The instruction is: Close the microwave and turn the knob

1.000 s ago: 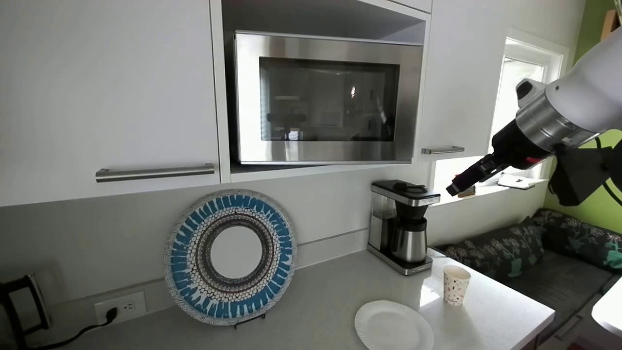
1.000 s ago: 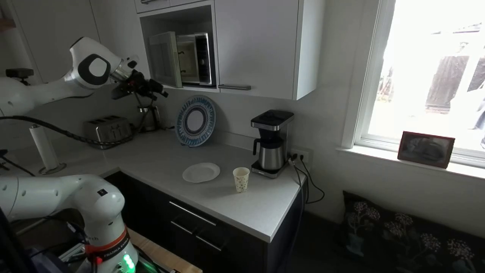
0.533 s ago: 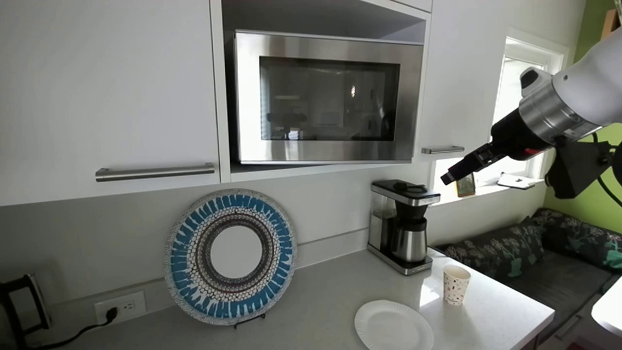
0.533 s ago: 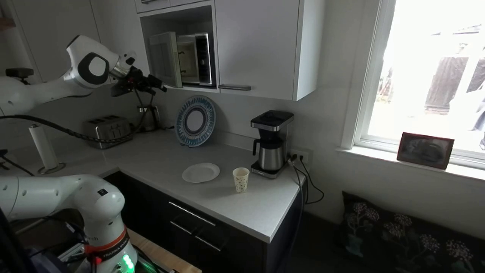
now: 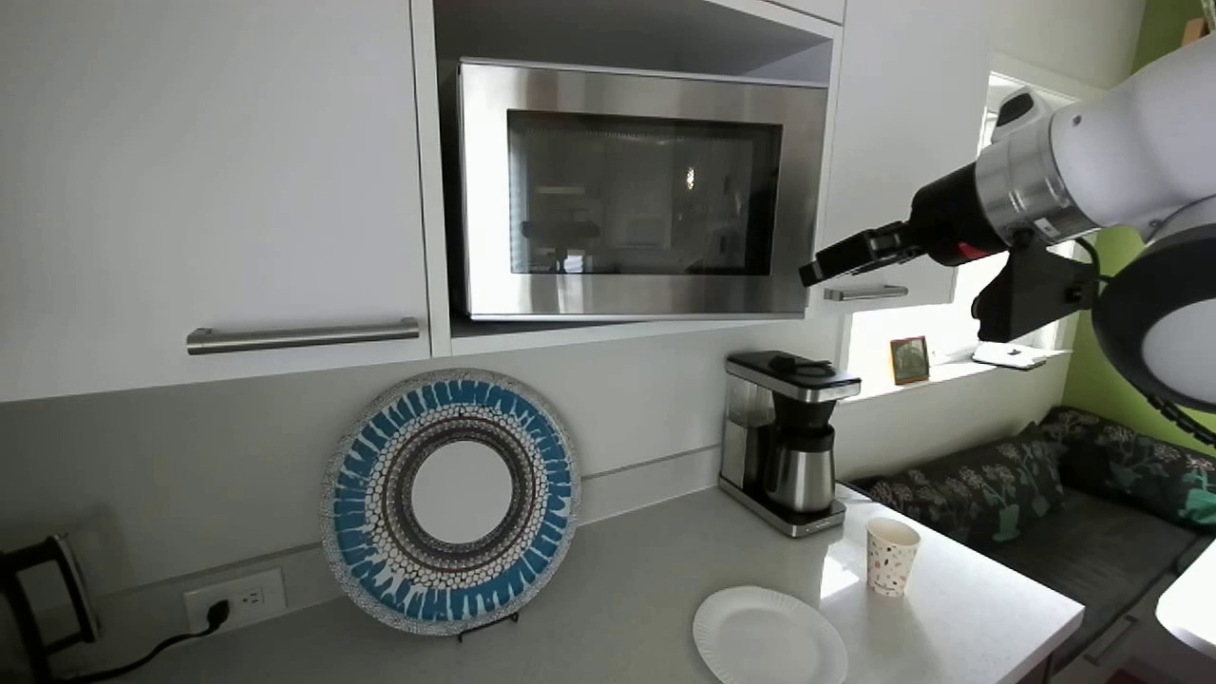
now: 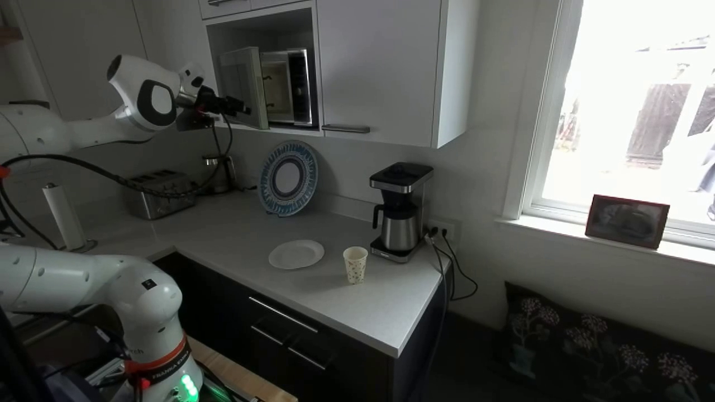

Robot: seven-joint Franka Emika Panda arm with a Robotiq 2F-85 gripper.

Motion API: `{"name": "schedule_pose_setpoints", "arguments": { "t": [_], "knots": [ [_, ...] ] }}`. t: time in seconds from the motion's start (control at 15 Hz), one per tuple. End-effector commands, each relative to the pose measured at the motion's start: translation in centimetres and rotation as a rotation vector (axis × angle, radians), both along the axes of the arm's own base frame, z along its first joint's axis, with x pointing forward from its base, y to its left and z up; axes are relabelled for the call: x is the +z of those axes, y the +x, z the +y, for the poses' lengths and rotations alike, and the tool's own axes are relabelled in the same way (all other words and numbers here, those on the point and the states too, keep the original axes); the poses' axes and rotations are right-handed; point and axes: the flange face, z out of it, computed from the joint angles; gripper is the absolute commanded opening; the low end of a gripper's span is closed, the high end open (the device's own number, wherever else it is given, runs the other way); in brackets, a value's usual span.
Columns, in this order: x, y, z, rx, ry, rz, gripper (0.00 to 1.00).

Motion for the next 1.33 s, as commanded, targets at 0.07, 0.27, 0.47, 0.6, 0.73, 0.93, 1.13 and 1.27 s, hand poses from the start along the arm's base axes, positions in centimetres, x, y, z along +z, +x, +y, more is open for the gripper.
{"name": "schedule_pose_setpoints", "arguments": {
  "t": [0.07,0.27,0.47,0.6,0.73,0.93,1.13,1.27],
  "knots": [
    [1.0,3.2,0.6,0.008,0.047,-0.077,0.42],
    [1.3,4.8,0.7,0.015,0.050,-0.113,0.19],
    [1.6,6.3,0.6,0.018,0.044,-0.144,0.01],
    [1.6,7.4,0.4,0.015,0.038,-0.163,0.00],
    [1.8,8.7,0.2,0.017,0.024,-0.192,0.00],
    [1.8,10.8,-0.1,0.017,0.023,-0.214,0.00],
    [2.0,12.7,-0.6,0.008,0.023,-0.230,0.00],
    [2.3,14.1,-0.9,0.008,0.025,-0.247,0.00]
  ]
}}
